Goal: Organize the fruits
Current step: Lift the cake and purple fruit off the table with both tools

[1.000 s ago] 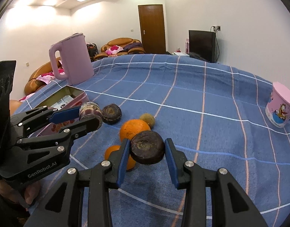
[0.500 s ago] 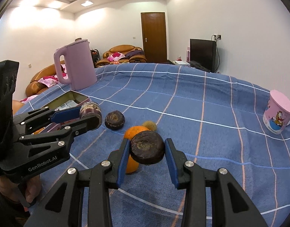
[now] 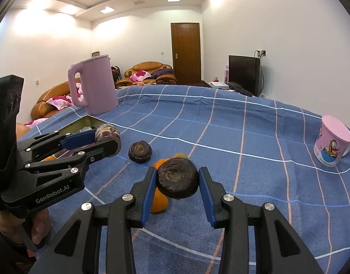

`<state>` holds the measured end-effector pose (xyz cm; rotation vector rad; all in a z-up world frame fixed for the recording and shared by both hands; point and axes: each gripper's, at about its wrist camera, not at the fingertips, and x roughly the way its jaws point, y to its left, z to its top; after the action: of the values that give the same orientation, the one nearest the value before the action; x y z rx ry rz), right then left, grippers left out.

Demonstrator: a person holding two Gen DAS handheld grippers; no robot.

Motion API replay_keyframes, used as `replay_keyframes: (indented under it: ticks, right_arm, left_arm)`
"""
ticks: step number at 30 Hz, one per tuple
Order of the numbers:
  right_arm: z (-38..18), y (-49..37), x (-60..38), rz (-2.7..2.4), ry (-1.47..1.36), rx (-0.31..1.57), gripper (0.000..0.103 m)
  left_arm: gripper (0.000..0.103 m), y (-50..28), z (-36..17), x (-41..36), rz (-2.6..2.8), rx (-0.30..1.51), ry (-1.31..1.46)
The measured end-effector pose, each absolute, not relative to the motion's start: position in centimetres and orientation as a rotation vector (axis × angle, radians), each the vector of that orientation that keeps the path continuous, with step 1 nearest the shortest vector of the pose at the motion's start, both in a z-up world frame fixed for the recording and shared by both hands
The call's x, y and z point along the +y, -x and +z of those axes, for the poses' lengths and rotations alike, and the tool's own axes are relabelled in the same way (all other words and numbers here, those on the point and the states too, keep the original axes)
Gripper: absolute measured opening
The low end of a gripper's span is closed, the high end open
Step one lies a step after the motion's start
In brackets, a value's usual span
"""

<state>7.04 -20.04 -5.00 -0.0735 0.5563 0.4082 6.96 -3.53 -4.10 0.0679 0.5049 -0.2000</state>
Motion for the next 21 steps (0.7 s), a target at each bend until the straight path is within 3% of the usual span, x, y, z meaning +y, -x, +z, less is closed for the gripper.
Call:
replay_keyframes:
  ticks: [21]
  right_arm:
    - [-4.3, -5.8, -20.6, 0.412, 0.064, 0.476, 0.040]
  left_arm:
    - [0.040, -5.8, -3.4, -3.3, -0.174, 0.431, -0.064]
